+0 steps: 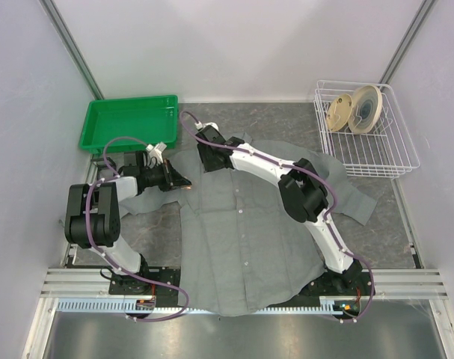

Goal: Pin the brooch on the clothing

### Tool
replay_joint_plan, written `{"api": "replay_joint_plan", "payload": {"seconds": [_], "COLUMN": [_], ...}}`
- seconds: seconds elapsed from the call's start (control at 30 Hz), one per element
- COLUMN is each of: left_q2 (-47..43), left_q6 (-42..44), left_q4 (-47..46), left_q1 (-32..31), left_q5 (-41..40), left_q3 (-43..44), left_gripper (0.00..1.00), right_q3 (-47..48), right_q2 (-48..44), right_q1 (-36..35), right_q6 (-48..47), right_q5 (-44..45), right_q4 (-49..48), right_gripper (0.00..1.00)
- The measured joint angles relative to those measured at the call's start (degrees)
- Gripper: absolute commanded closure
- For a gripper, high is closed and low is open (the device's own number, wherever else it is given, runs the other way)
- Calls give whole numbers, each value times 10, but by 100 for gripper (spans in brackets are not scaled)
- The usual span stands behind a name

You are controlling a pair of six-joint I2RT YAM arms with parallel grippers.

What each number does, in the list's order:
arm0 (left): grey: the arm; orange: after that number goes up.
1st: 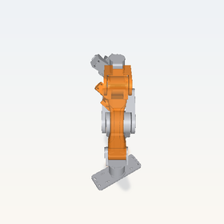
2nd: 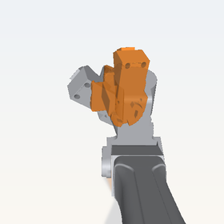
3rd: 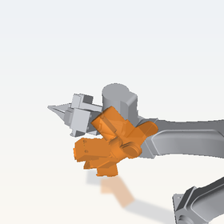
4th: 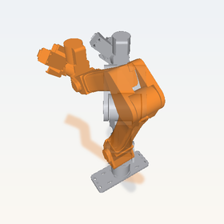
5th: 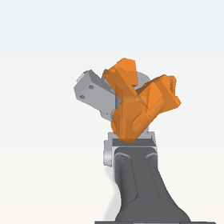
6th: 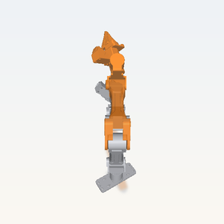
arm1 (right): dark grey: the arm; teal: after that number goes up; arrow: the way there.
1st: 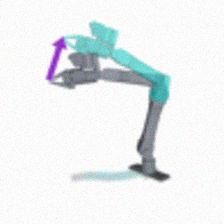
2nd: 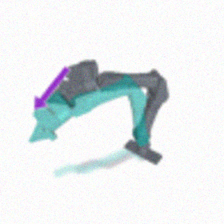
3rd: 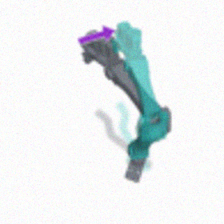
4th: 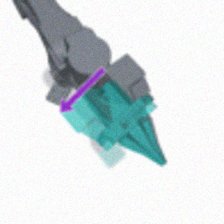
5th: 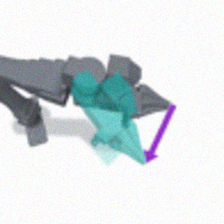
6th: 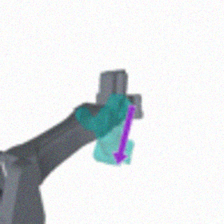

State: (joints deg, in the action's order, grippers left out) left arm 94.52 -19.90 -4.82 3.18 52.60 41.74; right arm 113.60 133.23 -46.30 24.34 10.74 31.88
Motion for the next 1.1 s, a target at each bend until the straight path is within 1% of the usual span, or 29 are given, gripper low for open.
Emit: {"api": "replay_joint_plan", "payload": {"seconds": [0.1,0.27,0.4,0.43,0.5,0.53,0.63,0.87,0.9,0.93,0.97,1.1], "left_q2": [6,12,13,13,13,13,13,19,23,26,29,31], "left_q6": [0,-1,-1,-1,-1,-2,-1,-1,-1,-1,-1,-1], "left_q4": [0,-2,-5,-7,-9,-11,-11,-10,-10,-10,-10,-10], "left_q1": [0,0,0,0,0,0,0,0,0,0,0,0], "left_q5": [0,0,0,0,0,0,0,0,0,0,0,1], "left_q3": [0,0,0,0,0,0,0,1,3,6,7,7], "left_gripper": [98,98,98,98,98,98,98,98,98,98,98,98], "right_q3": [0,-3,-7,-7,-7,-7,-7,-6,-6,-6,-4,-1], "right_q2": [5,14,23,26,35,35,35,35,35,34,35,34], "right_q1": [-4,-19,-31,-33,-35,-35,-33,-28,-27,-26,-25,-20], "right_q6": [6,18,27,28,31,32,36,33,30,29,26,13], "right_q5": [7,26,55,59,69,71,73,59,55,53,49,46], "right_q4": [0,5,9,10,8,7,5,4,4,4,4,5], "right_gripper": [57,59,65,70,76,87,100,100,94,75,68,67]}}
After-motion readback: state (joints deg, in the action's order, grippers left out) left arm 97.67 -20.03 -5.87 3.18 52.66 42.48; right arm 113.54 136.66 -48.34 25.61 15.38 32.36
